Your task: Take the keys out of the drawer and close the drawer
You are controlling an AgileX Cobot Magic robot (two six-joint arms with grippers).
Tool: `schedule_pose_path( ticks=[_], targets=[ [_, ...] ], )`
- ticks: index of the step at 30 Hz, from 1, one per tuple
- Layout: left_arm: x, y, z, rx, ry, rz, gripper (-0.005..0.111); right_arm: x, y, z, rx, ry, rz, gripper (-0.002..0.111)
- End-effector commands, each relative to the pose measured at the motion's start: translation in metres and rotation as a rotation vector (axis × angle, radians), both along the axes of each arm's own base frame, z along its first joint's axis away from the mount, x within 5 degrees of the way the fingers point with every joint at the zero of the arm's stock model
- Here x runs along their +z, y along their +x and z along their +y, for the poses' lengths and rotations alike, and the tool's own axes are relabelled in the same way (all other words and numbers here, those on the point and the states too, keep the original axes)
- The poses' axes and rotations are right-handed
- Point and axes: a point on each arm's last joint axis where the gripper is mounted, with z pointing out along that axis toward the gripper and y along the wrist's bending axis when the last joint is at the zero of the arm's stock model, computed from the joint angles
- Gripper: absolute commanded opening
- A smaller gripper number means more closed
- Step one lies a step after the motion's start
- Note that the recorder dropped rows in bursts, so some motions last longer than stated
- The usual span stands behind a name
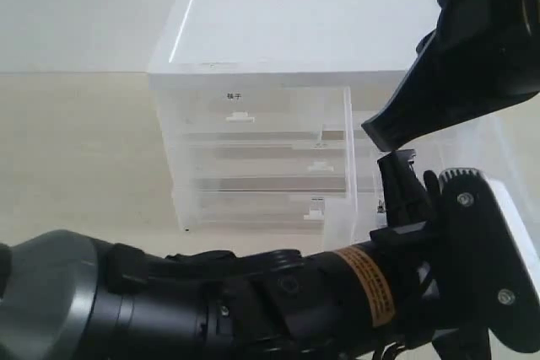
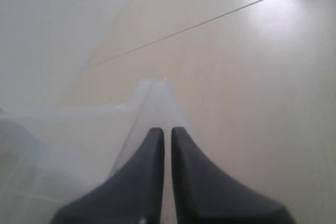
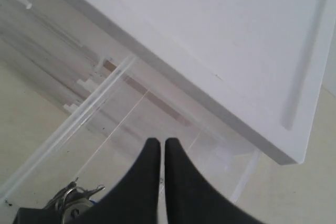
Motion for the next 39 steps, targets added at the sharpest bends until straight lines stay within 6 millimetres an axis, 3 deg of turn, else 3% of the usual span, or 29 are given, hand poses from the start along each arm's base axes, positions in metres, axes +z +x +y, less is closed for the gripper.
schedule_pose_path(
  ticks=[1, 7, 11, 14, 17, 21, 29, 34, 39],
  targets=[
    [0.025, 0.007, 0.002, 0.054, -0.086, -0.035, 0.005, 0.001, -0.001, -0.001, 0.002, 0.004, -0.003, 0.000],
    [0.049, 0.007, 0.008, 0.061, -0.143, -0.062, 0.005, 0.001, -0.004, 0.003, 0.034, -0.009, -0.006, 0.000],
    [0.048, 0.005, 0.013, 0.050, -0.092, -0.031, 0.005, 0.002, -0.004, 0.001, 0.028, -0.017, -0.008, 0.000],
    [0.049, -0.010, 0.023, 0.014, -0.083, -0.038, 0.005, 0.006, -0.006, -0.002, 0.028, -0.005, -0.021, 0.000],
    [0.057, -0.032, 0.046, -0.016, -0.120, -0.054, 0.005, 0.013, -0.010, -0.009, 0.027, 0.023, -0.044, 0.000],
    [0.068, -0.045, 0.098, 0.051, -0.242, -0.062, 0.005, 0.016, -0.015, -0.017, 0.002, 0.023, -0.034, 0.002],
    [0.085, -0.055, 0.188, 0.221, -0.454, -0.094, 0.005, -0.013, -0.014, -0.018, -0.058, -0.053, 0.062, 0.044],
    [0.089, -0.062, 0.220, 0.247, -0.543, -0.101, 0.005, -0.028, -0.012, -0.019, -0.100, -0.100, 0.098, 0.038],
    [0.089, -0.066, 0.236, 0.247, -0.587, -0.106, 0.005, -0.039, 0.015, -0.028, -0.195, -0.051, 0.133, 0.030]
  ],
)
